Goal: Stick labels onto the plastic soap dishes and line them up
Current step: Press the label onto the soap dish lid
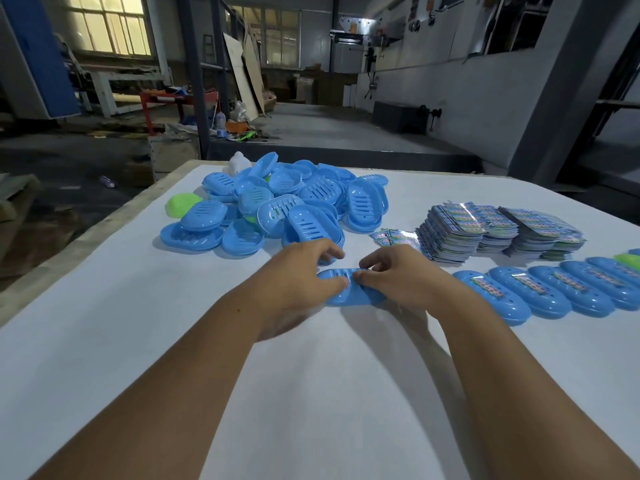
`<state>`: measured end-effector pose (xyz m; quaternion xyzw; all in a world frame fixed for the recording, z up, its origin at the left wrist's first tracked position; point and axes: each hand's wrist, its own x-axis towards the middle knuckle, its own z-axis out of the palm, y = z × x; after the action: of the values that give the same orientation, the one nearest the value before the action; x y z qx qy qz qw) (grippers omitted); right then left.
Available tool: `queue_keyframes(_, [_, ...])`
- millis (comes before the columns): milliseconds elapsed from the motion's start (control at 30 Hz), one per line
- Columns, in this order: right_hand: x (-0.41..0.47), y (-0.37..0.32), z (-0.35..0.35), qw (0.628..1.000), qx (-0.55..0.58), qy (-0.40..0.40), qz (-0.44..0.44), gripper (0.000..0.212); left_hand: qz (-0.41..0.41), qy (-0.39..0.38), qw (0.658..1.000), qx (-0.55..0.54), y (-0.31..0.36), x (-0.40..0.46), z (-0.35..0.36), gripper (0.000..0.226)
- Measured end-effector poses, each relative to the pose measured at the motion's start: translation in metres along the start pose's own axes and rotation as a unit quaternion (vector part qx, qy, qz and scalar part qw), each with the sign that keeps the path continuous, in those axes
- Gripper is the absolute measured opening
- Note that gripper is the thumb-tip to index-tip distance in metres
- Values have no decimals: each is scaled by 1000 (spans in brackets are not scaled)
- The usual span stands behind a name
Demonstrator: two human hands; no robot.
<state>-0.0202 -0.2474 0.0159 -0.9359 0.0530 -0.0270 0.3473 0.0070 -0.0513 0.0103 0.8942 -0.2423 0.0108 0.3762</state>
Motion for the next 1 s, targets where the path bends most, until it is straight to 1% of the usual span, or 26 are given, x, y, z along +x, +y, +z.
queue_keyframes(33, [0, 1, 1, 1000, 0, 1, 4, 24, -23, 40, 999, 20, 0, 0, -5, 21])
queue_keyframes(67, [1, 1, 1, 1000, -2, 3, 8, 23, -49, 82, 993, 63, -1, 0, -11, 10])
queue_keyframes(133, [3, 2, 2, 1000, -5, 8, 10, 22, -95, 148, 972, 156, -6, 0, -20, 9])
queue_keyframes(167, [4, 2, 2, 1000, -4, 11, 10, 22, -117, 154, 964, 184, -9, -2, -25, 9])
queue_keyframes(200, [4, 2, 3, 1000, -3, 15, 8, 22, -138, 138, 960, 202, -13, -3, -28, 12])
queue_keyframes(267, [5, 3, 4, 1000, -2, 19, 4, 21, -169, 59, 959, 219, -19, -3, -31, 30])
queue_keyframes(300, [5, 3, 4, 1000, -2, 18, 2, 21, -176, 26, 961, 212, -20, -3, -32, 39])
queue_keyframes(367, [6, 3, 5, 1000, -9, 19, -2, 22, -179, 11, 969, 170, -20, -1, -32, 50])
queue_keyframes(433, [6, 3, 6, 1000, -16, 21, -6, 23, -189, 25, 978, 87, -23, 2, -29, 52])
queue_keyframes(467, [6, 2, 6, 1000, -16, 21, -8, 23, -200, 34, 979, 23, -24, 2, -27, 55])
queue_keyframes(533, [6, 3, 6, 1000, -17, 22, -9, 25, -222, 54, 969, -94, -25, 1, -23, 59])
queue_keyframes(567, [6, 2, 6, 999, -21, 23, -10, 28, -223, 67, 964, -125, -26, 2, -22, 59])
queue_keyframes(633, [5, 2, 5, 999, -35, 30, -17, 33, -216, 94, 959, -154, -25, 3, -21, 52])
queue_keyframes(700, [4, 0, 5, 997, -34, 54, -39, 34, -201, 119, 959, -157, -23, 6, -22, 41])
queue_keyframes(800, [2, -6, 8, 991, 27, 92, -89, 29, -171, 166, 951, -197, -19, 10, -27, 22])
queue_keyframes(833, [1, -9, 9, 989, 49, 95, -105, 26, -148, 180, 955, -182, -17, 11, -29, 17])
queue_keyframes(900, [-2, -15, 14, 985, 83, 82, -128, 24, -114, 203, 957, -174, -11, 11, -32, 15])
queue_keyframes(1000, [-3, -20, 21, 981, 123, 42, -141, 32, -100, 215, 945, -225, -5, 10, -34, 13])
